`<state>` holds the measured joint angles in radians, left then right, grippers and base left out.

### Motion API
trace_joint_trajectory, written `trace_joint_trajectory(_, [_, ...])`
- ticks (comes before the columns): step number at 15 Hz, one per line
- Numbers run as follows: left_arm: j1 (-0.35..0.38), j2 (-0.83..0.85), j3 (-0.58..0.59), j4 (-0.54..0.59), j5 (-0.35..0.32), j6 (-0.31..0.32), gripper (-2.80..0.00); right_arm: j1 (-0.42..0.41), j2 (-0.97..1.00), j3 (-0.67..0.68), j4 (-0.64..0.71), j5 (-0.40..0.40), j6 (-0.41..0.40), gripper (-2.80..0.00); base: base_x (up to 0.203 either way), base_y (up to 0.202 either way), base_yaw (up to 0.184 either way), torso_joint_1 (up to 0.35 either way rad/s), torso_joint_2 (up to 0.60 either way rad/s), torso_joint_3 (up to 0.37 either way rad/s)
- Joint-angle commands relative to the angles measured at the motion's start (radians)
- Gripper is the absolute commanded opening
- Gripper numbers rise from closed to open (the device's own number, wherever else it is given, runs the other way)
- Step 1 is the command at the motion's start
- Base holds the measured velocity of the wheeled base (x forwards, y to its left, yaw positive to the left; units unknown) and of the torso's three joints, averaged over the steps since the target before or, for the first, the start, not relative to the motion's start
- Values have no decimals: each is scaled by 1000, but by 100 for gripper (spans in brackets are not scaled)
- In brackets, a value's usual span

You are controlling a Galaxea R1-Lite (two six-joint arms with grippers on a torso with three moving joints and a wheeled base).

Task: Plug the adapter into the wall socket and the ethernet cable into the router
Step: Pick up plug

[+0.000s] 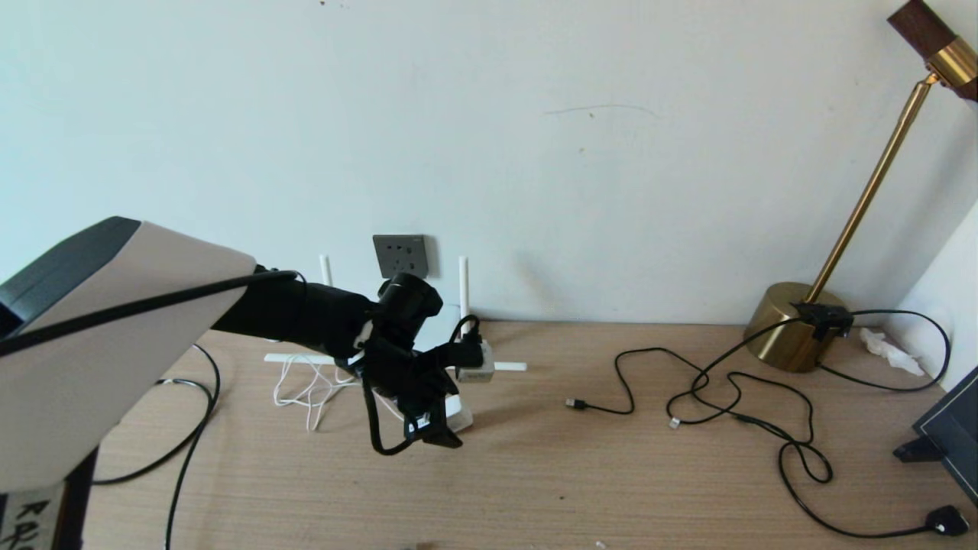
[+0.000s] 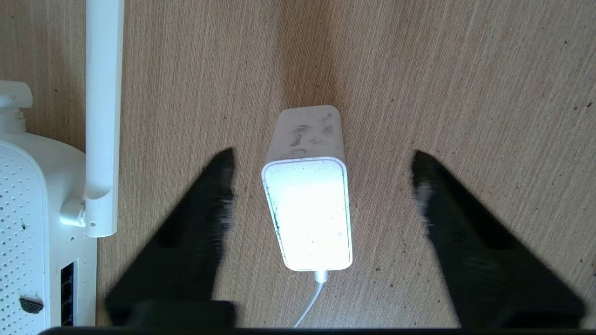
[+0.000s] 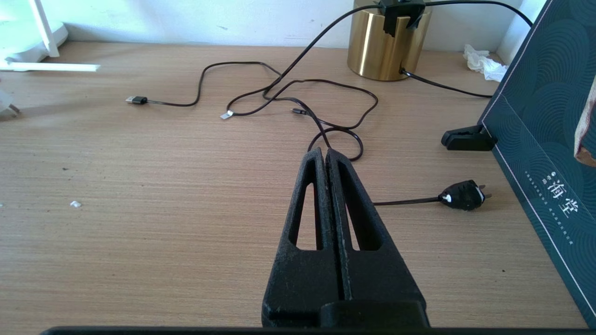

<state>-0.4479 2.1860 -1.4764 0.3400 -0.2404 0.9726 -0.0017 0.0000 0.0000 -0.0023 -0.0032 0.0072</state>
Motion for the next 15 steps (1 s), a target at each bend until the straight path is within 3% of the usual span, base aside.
trace_joint_trajectory(1, [0,-3,-1,2,-2,5,-280,0,0,0,-1,0,0,-280,0,0,0,0,0,0])
trace_joint_trajectory(15, [-3,-13,44,-15,-5,7,-280,0,0,0,-1,0,0,-280,0,0,0,0,0,0])
